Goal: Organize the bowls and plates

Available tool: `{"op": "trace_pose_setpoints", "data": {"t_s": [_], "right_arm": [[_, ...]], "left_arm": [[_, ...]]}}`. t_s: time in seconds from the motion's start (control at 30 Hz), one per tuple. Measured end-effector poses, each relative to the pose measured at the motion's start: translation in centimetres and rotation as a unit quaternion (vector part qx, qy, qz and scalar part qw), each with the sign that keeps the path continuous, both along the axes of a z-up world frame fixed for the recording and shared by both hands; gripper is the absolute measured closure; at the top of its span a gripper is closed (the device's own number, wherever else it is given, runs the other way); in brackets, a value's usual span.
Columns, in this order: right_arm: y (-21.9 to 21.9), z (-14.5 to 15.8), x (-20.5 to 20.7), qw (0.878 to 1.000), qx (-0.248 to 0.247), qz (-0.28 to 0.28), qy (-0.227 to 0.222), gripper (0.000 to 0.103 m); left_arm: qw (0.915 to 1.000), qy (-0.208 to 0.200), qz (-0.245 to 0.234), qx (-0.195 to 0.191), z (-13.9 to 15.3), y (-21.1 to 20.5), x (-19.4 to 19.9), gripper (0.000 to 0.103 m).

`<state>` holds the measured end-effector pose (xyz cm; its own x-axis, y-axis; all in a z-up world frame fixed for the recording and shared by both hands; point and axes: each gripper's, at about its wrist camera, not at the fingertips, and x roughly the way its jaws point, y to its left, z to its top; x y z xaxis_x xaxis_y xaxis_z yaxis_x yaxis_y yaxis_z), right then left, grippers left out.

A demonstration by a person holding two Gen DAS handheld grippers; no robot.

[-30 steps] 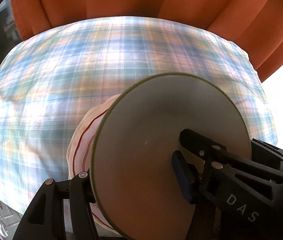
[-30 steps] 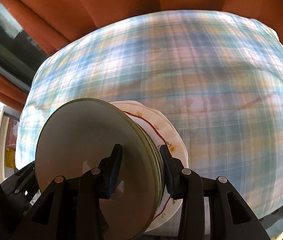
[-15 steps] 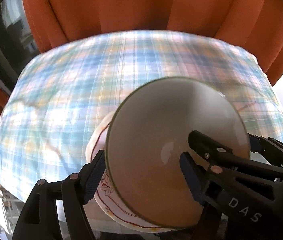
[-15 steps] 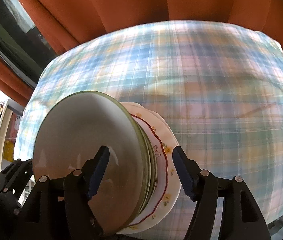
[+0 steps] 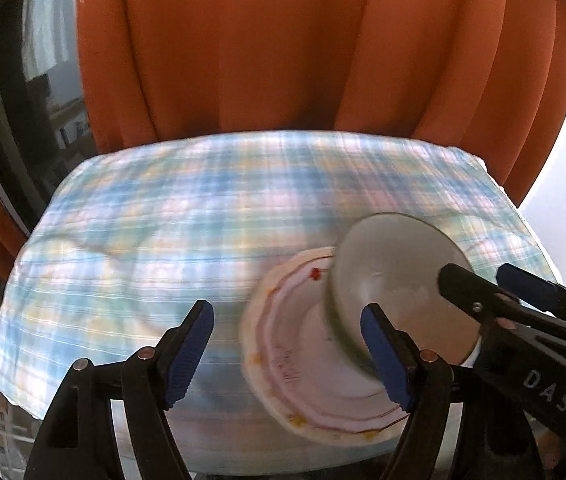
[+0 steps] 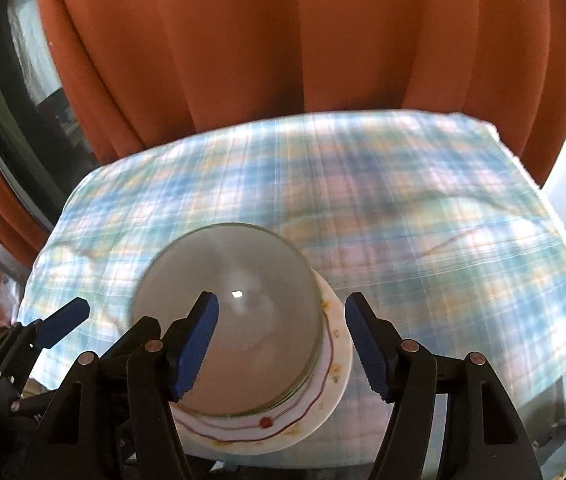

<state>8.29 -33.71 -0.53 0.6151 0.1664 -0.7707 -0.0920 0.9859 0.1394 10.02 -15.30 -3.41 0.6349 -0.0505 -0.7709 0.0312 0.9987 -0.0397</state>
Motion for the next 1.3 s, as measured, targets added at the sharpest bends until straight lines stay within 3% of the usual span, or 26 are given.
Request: {"op": "trace_pose_setpoints", "data": {"t_s": [0.3, 0.5, 0.7, 0.9, 1.3], "right_arm": [[6.1, 0.7, -5.0, 0.998, -0.014, -0.025, -0.047, 0.025], [10.2, -0.5, -8.3, 0.995, -0.019, -0.036, -0.091, 0.023], [13.4, -1.4, -10.3, 0.995, -0.016, -0.032, -0.092, 0.022], [15.8, -1.6, -11.9, 0.995, -0.022, -0.024, -0.097, 0.019], [15.6, -1.4, -12.7, 0.993, -0.017, -0.052, -0.102, 0.018]], "left_arm": [[0.9977, -0.063, 0.011, 0.023, 0.3, 7.3, -5.0, 0.015], [0.9953, -0.081, 0.039, 0.037, -0.8, 12.0, -7.5, 0.012], [0.9937, -0.086, 0.062, 0.037, -1.3, 15.7, -9.3, 0.011], [0.9934, -0.092, 0.059, 0.034, -1.1, 17.0, -10.3, 0.011], [0.9927, -0.105, 0.047, 0.039, -0.8, 17.1, -10.9, 0.007]]}}
